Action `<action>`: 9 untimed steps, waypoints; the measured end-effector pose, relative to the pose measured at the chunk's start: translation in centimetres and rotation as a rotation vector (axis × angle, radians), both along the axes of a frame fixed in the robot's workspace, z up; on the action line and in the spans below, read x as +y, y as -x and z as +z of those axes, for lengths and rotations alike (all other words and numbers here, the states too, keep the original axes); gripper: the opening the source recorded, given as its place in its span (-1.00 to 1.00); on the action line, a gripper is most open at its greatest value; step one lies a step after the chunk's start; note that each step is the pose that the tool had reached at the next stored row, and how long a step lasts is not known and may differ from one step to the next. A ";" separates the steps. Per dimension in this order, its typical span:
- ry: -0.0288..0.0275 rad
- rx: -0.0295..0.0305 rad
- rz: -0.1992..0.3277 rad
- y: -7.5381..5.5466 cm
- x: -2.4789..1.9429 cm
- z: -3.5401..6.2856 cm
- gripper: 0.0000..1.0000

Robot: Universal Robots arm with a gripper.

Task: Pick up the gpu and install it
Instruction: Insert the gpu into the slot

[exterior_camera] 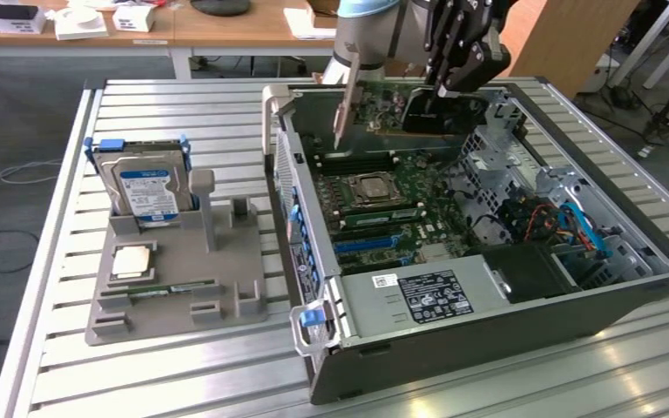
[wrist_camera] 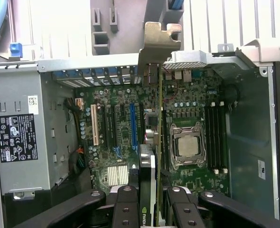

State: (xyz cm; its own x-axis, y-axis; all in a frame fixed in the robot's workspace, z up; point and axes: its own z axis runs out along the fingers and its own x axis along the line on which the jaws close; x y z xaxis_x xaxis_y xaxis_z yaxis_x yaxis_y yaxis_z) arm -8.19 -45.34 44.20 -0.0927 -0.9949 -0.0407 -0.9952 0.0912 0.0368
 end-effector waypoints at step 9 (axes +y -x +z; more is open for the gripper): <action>0.0000 0.0000 0.000 0.0 0.12 -0.02 -0.45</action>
State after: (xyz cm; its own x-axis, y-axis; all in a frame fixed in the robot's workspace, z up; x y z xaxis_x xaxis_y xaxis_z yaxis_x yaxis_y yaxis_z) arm -8.20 -45.22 44.19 -0.0927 -0.9949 -0.0408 -0.9952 0.0912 0.0367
